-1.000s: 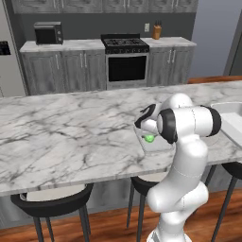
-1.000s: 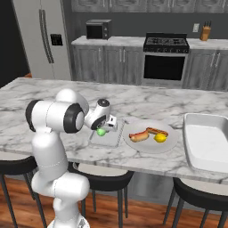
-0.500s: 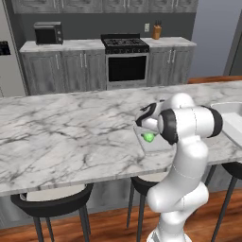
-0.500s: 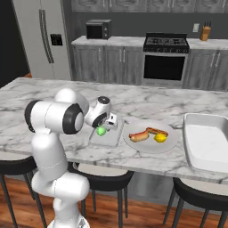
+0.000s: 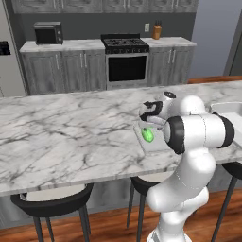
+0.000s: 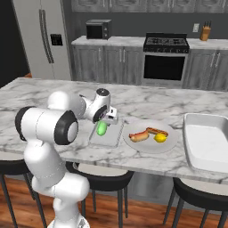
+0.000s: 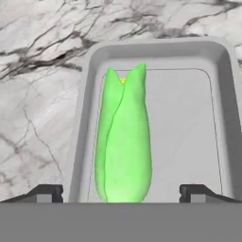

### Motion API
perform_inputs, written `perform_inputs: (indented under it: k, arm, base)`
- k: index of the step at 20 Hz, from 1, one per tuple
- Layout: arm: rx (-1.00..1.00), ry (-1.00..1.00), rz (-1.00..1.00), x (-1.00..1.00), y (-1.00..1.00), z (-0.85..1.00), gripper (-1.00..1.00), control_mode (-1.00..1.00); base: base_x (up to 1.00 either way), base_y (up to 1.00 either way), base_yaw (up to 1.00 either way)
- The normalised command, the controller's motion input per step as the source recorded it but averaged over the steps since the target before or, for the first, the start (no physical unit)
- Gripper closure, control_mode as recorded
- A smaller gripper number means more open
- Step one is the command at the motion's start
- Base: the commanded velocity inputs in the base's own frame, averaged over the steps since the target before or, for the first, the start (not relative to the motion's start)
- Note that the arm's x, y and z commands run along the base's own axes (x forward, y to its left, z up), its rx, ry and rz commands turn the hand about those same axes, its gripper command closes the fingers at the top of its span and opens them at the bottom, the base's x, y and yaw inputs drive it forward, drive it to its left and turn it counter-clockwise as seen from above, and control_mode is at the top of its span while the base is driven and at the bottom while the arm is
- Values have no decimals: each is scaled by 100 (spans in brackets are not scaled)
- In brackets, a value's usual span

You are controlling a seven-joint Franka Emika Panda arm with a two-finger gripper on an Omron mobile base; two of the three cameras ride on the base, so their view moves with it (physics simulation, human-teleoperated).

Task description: Place one cooked food and one vegetable from the large plate to each tupperware container.

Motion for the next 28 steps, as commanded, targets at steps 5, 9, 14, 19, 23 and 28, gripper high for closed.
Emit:
perform_inputs:
  k: [5, 9, 14, 19, 23, 28]
  arm:
    - [0, 16, -19, -9, -84, 28, -100, -100]
    - [0, 5, -27, -18, -96, 9, -100, -100]
    - [0, 6, -32, -17, -81, -2, -100, -100]
    - [-3, 0, -26, -5, -67, -20, -100, -100]
    - [-4, 1, -21, 0, -34, -32, -100, -100]
    - [0, 10, -9, 0, -15, -29, -100, -100]
  base:
    - [0, 0, 0]
    - [0, 0, 0]
    - [0, 0, 0]
    - [0, 0, 0]
    - [0, 0, 0]
    - [0, 0, 0]
